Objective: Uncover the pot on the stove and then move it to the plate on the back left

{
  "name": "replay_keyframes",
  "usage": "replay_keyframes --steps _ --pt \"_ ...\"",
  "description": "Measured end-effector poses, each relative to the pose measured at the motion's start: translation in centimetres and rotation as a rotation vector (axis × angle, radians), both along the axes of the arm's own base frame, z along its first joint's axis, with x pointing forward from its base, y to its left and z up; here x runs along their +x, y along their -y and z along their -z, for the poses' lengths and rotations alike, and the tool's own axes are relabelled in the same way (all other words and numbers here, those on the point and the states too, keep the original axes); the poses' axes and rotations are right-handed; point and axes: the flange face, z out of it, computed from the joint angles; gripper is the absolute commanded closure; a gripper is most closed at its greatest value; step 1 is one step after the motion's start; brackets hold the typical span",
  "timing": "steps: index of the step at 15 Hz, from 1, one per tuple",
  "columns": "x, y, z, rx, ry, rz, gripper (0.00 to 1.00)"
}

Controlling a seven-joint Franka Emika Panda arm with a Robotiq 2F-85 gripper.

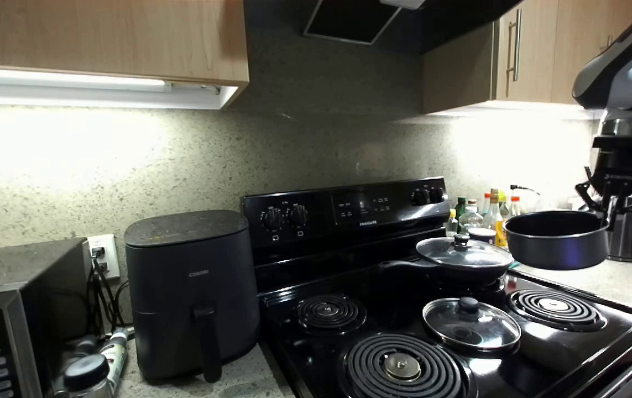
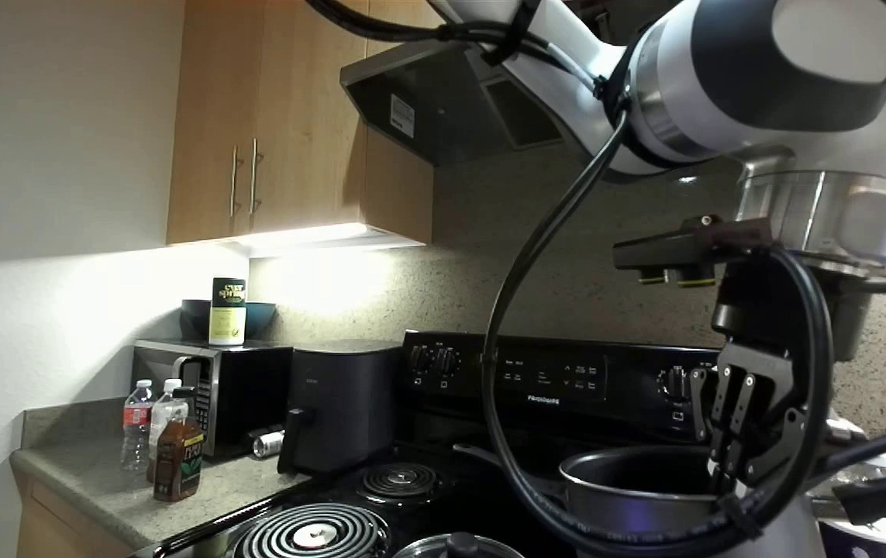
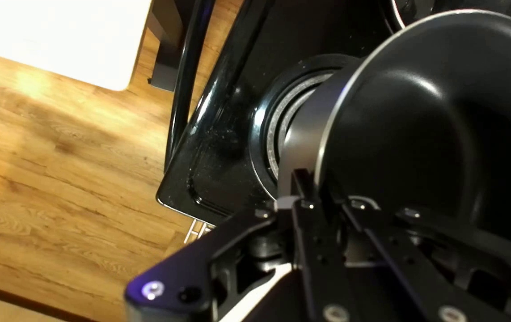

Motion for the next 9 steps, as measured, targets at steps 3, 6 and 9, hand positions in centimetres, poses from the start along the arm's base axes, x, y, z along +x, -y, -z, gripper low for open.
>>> replay_keyframes --steps 3,6,9 --pt "2.0 -2.7 -3.1 -0.089 0.010 -0.112 0.98" --pt "5.5 -8.1 -5.9 -0.169 0.015 -0.267 0.98" --pt "8.9 -14.7 -7.2 -0.228 0.011 -0.429 0.98"
